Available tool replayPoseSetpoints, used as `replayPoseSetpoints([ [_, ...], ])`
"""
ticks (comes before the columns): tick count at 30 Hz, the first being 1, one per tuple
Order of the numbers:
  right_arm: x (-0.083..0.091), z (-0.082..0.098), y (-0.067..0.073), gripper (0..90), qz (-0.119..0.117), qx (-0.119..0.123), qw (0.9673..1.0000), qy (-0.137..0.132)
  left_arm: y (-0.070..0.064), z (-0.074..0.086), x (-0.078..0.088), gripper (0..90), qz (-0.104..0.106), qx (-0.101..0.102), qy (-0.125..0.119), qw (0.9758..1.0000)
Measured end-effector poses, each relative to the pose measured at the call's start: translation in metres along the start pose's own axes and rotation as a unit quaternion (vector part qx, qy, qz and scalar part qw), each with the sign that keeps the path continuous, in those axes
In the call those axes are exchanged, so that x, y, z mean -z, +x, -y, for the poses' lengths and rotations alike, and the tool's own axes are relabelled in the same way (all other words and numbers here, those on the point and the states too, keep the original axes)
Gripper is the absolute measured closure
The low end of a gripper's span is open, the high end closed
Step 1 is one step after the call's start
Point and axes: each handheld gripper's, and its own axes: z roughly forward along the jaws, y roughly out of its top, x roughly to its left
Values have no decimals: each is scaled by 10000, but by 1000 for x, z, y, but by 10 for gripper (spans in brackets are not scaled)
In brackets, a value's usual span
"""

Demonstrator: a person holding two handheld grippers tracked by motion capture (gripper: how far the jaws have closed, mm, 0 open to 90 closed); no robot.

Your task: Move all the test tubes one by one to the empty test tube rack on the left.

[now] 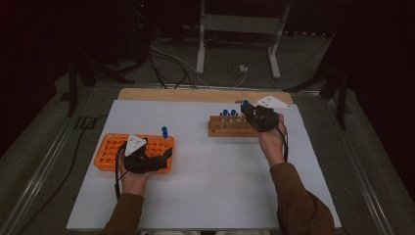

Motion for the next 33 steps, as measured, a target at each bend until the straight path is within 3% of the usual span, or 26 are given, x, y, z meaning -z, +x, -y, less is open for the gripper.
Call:
replayPoseSetpoints([
  [9, 10, -9, 4, 773, -84, 30, 9998, -149, -3, -3, 1, 7, -5, -63, -60, 10000],
  [15, 14, -10, 10, 773, -324, -7, 9993, -185, -8, -6, 4, 7, -100, -177, -173, 9996],
  [23, 13, -8, 26, 772, -729, -70, 9972, -131, -16, -10, 7, 7, -154, -319, -339, 9988],
  [33, 6, -5, 55, 772, -1117, 11, 9937, -21, -23, -14, 7, 8, -8, -410, -374, 9985],
])
